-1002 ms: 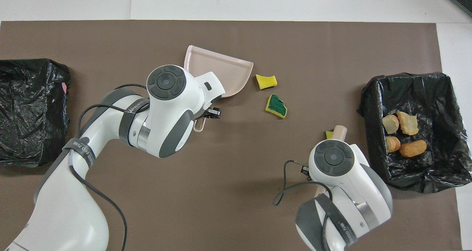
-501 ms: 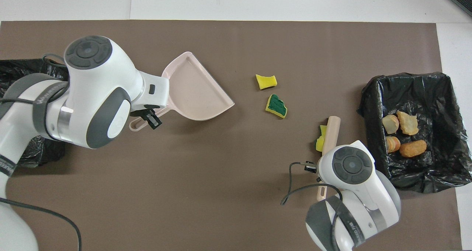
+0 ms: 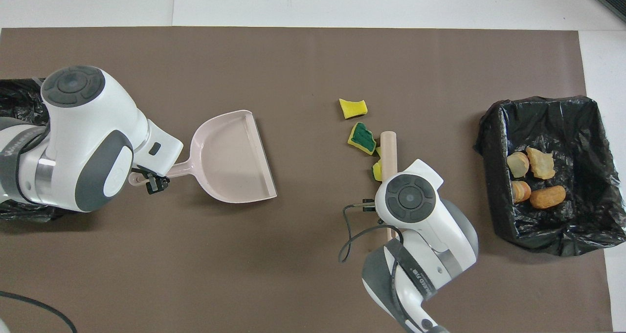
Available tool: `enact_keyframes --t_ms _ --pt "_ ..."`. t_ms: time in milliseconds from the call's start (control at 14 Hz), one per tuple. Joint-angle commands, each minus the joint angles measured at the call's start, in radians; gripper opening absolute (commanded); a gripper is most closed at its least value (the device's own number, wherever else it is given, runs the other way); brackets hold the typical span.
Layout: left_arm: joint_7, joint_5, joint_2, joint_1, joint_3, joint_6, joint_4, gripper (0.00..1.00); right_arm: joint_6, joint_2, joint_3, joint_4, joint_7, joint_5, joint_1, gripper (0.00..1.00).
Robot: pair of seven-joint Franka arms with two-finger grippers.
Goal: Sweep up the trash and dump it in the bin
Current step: 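Pull the dustpan back with the left gripper while the right gripper sweeps sponges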
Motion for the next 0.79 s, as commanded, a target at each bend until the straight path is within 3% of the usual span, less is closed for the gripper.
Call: enact_keyframes --t_ms 0,358,715 --pt "0.003 0.017 -0.093 -0.005 -0.008 0.12 -0.159 0.0 -0.011 0.088 0.018 0.129 -0.133 0.158 0.011 0.0" --pt "-0.11 0.006 -0.074 -0.057 -0.014 0.191 -0.18 0.0 -0.083 0.046 0.018 0.189 -0.175 0.251 0.036 0.0" --pt "-0.193 -0.034 -0.068 -0.12 -0.014 0.206 -0.187 0.0 -0.111 0.071 0.015 0.265 -0.369 0.029 -0.065 0.0"
